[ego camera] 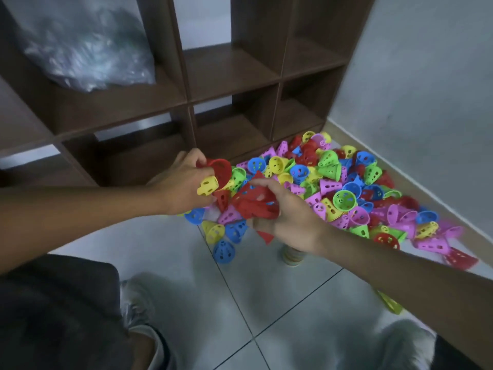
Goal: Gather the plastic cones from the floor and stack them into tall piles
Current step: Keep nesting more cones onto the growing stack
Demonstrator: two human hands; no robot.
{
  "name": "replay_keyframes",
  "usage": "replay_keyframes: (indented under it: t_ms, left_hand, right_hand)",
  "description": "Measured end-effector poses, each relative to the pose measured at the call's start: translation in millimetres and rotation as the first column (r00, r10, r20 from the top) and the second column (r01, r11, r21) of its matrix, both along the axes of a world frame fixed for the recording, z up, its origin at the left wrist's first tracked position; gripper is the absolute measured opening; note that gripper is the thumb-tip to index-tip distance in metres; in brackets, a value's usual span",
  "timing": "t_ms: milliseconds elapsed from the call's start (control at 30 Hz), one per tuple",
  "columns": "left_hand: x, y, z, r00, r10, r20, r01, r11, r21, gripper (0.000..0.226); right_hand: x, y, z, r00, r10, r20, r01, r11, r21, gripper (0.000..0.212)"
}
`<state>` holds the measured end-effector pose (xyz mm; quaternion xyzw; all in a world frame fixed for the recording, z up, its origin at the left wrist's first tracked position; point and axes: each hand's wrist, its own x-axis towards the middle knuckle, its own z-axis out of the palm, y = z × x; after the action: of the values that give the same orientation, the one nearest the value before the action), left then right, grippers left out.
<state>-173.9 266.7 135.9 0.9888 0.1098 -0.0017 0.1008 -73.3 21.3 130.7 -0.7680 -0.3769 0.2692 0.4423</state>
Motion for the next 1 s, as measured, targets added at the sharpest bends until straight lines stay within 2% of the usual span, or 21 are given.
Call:
replay_keyframes:
  t_ms: [100, 200, 300, 367, 433, 533, 733, 1000]
  left_hand:
    - [4.7, -17.8, 33.1, 0.999, -0.046, -0.004, 0.046, 0.999, 0.017, 0.031]
    - [14.1, -34.4, 59.6, 0.991, -0.059, -0.122, 0.062, 0.998, 0.021, 0.033]
    - [21.1, -48.1, 74.0, 0.992, -0.064, -0.111, 0.051, 0.992, -0.115, 0.03]
    - [24.2, -55.4, 78.6, 0.994, -0.076, -0.079, 0.056, 0.973, -0.222, 0.035]
    - [28.6, -60.9, 83.8, 0.994, -0.097, -0.044, 0.079, 0.947, -0.311, 0.047]
    - [36.4, -63.8, 89.6, 0.99, -0.139, -0.019, 0.12, 0.913, -0.39, 0.044]
    - [57.1, -70.8, 84.8, 0.985, -0.173, -0.011, 0.155, 0.904, -0.398, 0.066]
    - [92.3, -79.0, 73.0, 0.969, -0.243, 0.044, 0.243, 0.909, -0.339, 0.06]
  right_hand:
    - [3.8, -17.1, 45.0, 1.0, -0.01, -0.017, 0.011, 1.0, 0.017, 0.067]
    - [6.4, -36.4, 78.7, 0.998, 0.002, -0.064, 0.0, 1.0, 0.018, 0.064]
    - [2.8, -52.7, 100.9, 0.994, 0.017, -0.113, -0.012, 0.999, 0.038, 0.061]
    - [-0.1, -59.6, 107.7, 0.99, 0.019, -0.137, -0.012, 0.999, 0.051, 0.06]
    - [0.0, -63.2, 107.7, 0.987, -0.005, -0.159, 0.016, 0.998, 0.065, 0.06]
    - [4.7, -67.9, 103.0, 0.969, -0.063, -0.238, 0.089, 0.991, 0.102, 0.067]
    - [19.4, -63.8, 94.9, 0.96, -0.067, -0.272, 0.09, 0.994, 0.07, 0.075]
    - [47.1, -67.8, 86.5, 0.973, -0.017, -0.232, 0.012, 1.0, -0.021, 0.089]
